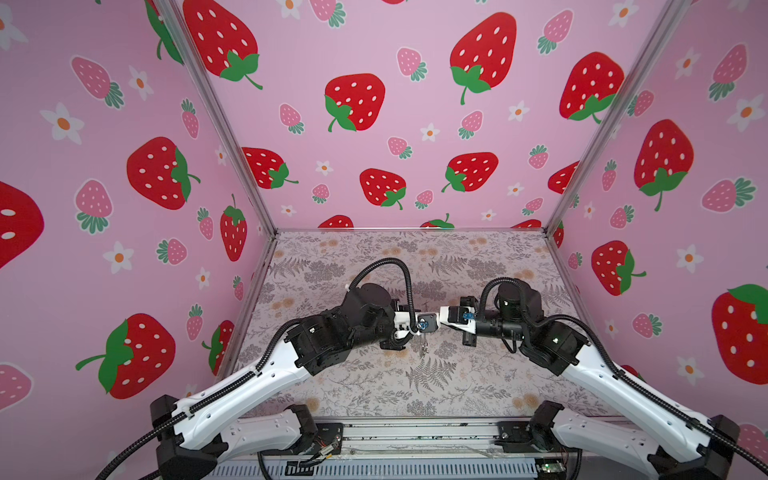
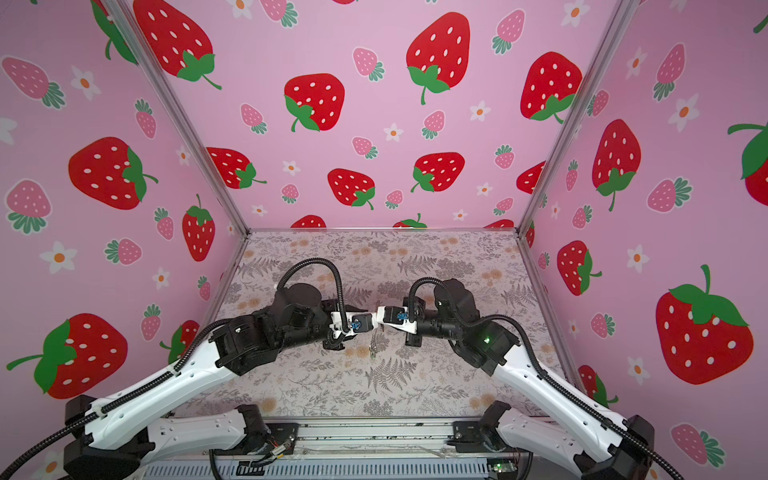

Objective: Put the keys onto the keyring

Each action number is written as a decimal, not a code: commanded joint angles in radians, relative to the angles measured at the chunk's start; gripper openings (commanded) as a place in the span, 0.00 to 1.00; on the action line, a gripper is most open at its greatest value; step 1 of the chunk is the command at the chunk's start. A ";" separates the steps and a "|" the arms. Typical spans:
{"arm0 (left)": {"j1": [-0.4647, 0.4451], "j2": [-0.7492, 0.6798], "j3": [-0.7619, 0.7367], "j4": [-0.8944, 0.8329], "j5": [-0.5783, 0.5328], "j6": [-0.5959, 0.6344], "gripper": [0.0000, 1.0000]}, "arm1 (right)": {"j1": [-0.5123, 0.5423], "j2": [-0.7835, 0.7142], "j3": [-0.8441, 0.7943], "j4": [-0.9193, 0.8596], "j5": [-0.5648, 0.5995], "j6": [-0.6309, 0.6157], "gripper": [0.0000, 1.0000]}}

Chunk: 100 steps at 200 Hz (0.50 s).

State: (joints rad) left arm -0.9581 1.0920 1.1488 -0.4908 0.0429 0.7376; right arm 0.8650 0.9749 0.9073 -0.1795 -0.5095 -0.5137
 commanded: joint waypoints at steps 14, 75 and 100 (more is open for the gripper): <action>-0.001 0.022 0.039 0.015 0.049 0.001 0.29 | 0.004 -0.008 -0.014 0.015 -0.011 -0.002 0.02; -0.002 0.030 0.057 0.023 0.065 0.005 0.27 | 0.004 0.003 -0.018 0.011 -0.010 -0.012 0.02; -0.001 0.027 0.056 0.042 0.070 -0.001 0.27 | 0.004 0.005 -0.019 0.016 -0.014 -0.013 0.02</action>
State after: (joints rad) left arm -0.9535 1.1088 1.1511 -0.4965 0.0669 0.7353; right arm 0.8639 0.9737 0.9054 -0.1753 -0.5133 -0.5110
